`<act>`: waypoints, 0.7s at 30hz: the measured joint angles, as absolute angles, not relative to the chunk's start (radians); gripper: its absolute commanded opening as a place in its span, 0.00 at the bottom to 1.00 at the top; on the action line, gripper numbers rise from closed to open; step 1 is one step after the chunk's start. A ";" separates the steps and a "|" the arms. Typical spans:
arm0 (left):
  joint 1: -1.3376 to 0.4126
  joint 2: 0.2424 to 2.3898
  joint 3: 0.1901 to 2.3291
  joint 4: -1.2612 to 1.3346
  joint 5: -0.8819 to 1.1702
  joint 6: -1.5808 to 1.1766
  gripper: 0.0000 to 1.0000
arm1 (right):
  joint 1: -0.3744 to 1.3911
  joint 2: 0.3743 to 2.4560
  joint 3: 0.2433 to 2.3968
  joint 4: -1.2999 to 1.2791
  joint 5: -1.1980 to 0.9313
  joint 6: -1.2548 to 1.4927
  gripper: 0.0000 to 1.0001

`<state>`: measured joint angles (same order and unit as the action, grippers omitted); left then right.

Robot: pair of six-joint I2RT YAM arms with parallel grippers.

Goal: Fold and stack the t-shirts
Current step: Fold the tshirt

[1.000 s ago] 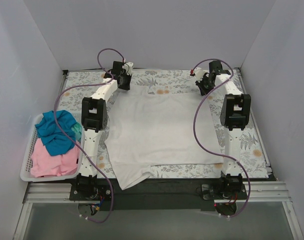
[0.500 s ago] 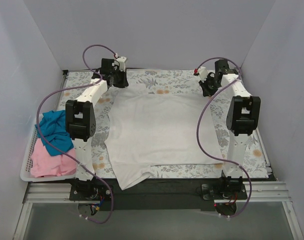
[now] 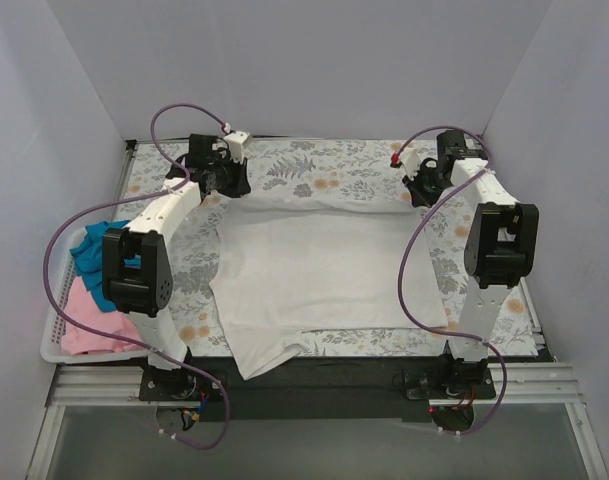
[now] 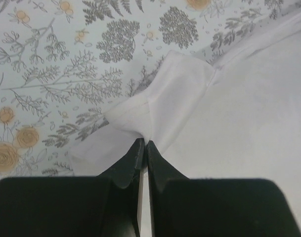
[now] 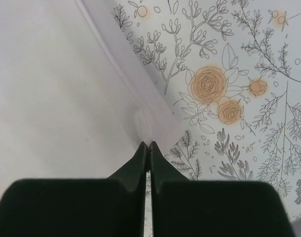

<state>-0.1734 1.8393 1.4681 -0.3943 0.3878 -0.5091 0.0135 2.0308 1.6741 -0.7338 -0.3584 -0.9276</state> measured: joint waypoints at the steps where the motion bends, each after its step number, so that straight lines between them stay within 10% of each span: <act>1: -0.174 1.814 1.447 -0.402 0.391 -0.501 0.00 | 0.014 2.016 1.655 -0.735 -0.358 -0.939 0.01; 21: -0.260 1.672 1.134 -0.493 0.279 -0.521 0.00 | 0.013 1.966 1.465 -0.732 -0.316 -1.023 0.01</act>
<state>-0.2596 1.6722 1.1336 -0.4931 0.2794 -0.5213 0.0132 1.9659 1.4651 -0.7322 -0.3164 -1.0225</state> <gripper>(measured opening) 0.020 0.023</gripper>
